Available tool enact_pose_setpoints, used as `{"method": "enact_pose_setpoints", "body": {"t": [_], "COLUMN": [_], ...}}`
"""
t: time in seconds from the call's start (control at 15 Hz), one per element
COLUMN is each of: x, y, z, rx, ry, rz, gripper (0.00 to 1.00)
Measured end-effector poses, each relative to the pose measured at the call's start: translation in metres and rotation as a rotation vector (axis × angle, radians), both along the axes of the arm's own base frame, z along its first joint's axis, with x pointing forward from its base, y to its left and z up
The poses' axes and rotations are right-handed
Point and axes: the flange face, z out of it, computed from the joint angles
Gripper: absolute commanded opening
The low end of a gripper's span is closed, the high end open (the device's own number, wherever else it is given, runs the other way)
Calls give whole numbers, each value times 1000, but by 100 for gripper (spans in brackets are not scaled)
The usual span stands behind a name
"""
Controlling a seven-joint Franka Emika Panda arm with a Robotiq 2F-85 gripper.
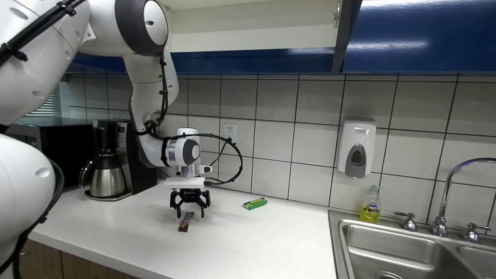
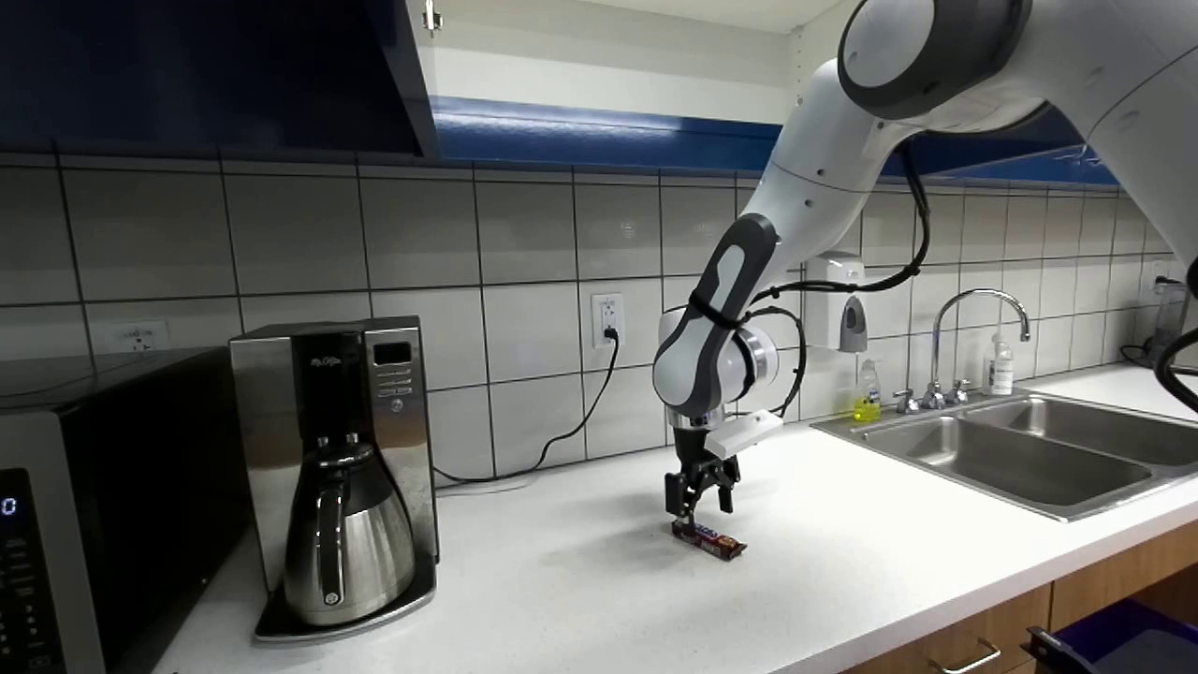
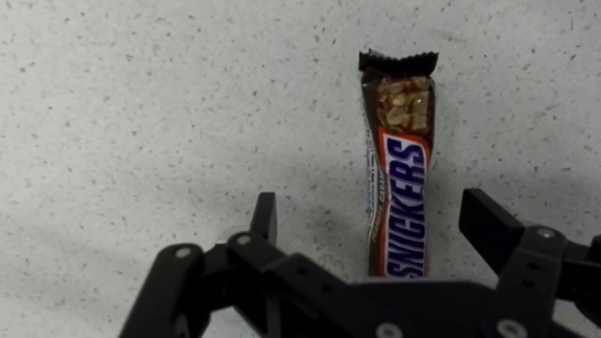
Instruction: Pick the candy bar and put it into the cupboard
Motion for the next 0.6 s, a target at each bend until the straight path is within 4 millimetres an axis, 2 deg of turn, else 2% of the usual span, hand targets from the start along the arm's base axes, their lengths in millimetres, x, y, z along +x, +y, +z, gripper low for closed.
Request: {"method": "enact_pose_setpoints", "body": {"t": [0.6], "x": [-1], "y": [4], "z": [-2], "rx": [-1], "ry": [6], "rz": [7], "gripper": [100]}}
